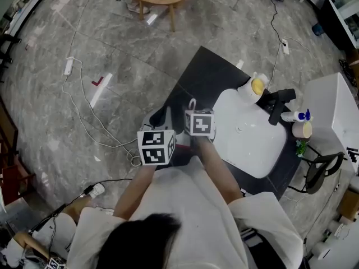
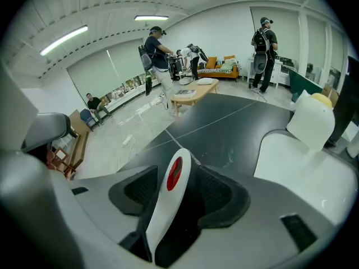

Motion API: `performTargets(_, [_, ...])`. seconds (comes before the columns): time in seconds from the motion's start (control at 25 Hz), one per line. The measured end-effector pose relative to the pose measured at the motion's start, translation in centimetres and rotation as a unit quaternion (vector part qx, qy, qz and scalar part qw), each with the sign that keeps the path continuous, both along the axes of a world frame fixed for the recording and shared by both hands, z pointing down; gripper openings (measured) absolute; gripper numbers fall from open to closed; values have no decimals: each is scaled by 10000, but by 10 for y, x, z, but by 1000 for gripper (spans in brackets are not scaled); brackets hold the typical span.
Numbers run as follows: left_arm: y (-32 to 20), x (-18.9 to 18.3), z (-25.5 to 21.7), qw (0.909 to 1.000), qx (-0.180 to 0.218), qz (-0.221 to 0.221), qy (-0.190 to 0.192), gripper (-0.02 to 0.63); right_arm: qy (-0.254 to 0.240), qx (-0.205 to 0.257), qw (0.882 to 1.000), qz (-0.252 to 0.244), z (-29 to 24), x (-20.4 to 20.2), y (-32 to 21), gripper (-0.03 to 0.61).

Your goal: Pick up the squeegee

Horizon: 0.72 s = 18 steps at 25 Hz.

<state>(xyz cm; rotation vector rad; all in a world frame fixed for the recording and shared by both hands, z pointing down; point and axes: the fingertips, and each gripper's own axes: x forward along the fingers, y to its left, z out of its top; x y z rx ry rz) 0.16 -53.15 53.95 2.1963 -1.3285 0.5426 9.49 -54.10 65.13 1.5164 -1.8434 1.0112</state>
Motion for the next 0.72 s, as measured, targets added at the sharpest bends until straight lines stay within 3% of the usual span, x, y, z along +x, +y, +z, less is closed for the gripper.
performTargets(0.36, [-1,-2,5,10000,-20,30,-45,26,333,-14,9994,56,6,-2,-2,235])
performTargets(0.72, [-2,-6,5,10000,-5,-15,19,26,539,-230,9982,148,6,3,3,174])
